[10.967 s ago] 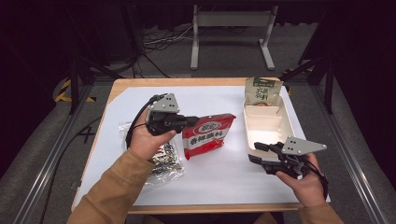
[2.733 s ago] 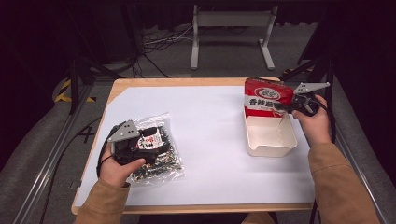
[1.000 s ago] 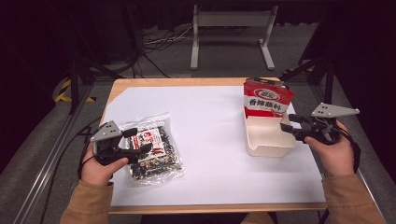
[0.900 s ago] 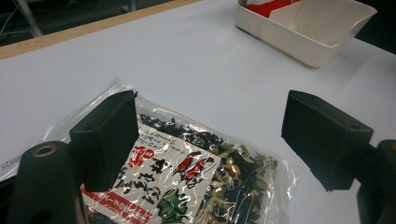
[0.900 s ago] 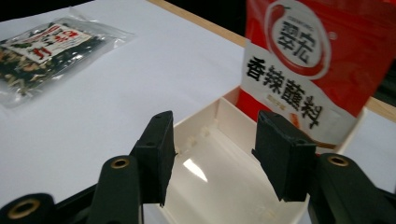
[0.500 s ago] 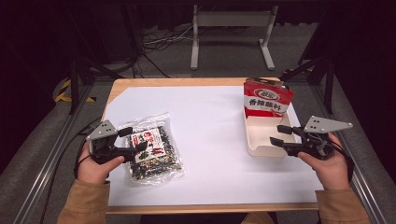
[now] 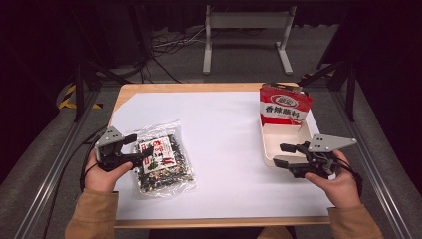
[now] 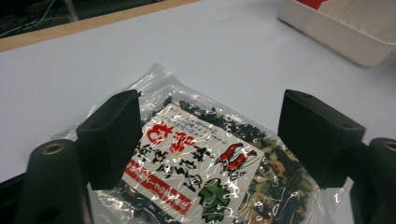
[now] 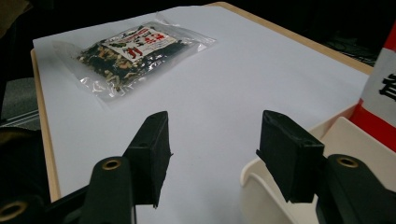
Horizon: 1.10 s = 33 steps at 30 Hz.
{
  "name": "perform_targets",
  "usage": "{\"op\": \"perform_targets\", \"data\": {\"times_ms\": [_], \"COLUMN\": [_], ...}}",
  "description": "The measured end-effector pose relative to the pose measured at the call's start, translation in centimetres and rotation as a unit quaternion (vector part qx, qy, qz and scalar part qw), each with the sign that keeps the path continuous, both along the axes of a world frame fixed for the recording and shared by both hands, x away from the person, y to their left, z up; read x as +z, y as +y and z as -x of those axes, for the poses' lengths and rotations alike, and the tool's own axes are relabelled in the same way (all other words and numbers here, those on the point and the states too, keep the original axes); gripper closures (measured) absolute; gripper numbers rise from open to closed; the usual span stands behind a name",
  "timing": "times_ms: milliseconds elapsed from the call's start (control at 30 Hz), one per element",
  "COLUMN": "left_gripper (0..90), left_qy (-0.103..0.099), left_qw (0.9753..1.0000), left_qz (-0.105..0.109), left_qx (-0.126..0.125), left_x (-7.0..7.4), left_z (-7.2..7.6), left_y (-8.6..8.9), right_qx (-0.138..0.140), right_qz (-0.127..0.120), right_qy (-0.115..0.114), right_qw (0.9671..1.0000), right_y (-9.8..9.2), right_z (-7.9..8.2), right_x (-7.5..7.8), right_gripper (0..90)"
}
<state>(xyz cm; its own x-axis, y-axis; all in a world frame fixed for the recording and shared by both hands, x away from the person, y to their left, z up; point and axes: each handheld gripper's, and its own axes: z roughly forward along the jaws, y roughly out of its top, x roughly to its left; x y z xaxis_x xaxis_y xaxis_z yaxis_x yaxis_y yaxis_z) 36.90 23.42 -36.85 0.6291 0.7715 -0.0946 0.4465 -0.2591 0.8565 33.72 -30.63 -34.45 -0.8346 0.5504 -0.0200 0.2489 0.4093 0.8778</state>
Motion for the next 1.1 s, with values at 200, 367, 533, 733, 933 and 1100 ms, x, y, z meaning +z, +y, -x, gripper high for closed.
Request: {"op": "perform_targets", "data": {"times_ms": [200, 367, 533, 733, 933, 1100], "left_gripper": [20.6, 18.8, 29.3, 31.1, 27.6, 18.8], "left_qy": [0.026, 0.035, 0.053, 0.072, 0.111, 0.132], "left_qw": [0.9987, 0.9968, 0.9955, 0.9929, 0.988, 0.9859], "left_qz": [-0.004, -0.016, -0.025, -0.03, -0.018, -0.01], "left_qx": [0.043, 0.07, 0.074, 0.091, 0.106, 0.102], "left_x": [-1.2, -2.1, -3.3, -4.6, -5.6, -6.4], "left_z": [-0.8, -1.3, -1.8, -2.4, -2.8, -3.3], "left_y": [1.3, 2.1, 2.9, 3.5, 4.0, 4.0], "right_qx": [0.005, 0.004, 0.011, 0.012, 0.007, 0.006], "right_qz": [0.002, 0.002, -0.006, -0.003, -0.004, -0.001], "right_qy": [0.008, 0.015, 0.022, 0.028, 0.028, 0.029], "right_qw": [1.0, 0.9999, 0.9997, 0.9995, 0.9996, 0.9995], "right_y": [1.0, 1.5, 1.9, 2.2, 2.4, 2.6], "right_z": [-0.2, -0.4, -0.6, -0.9, -1.0, -1.1], "right_x": [-0.7, -1.1, -1.6, -2.2, -2.4, -2.6], "right_gripper": [39.4, 38.7, 38.0, 37.4, 36.2, 33.9]}}
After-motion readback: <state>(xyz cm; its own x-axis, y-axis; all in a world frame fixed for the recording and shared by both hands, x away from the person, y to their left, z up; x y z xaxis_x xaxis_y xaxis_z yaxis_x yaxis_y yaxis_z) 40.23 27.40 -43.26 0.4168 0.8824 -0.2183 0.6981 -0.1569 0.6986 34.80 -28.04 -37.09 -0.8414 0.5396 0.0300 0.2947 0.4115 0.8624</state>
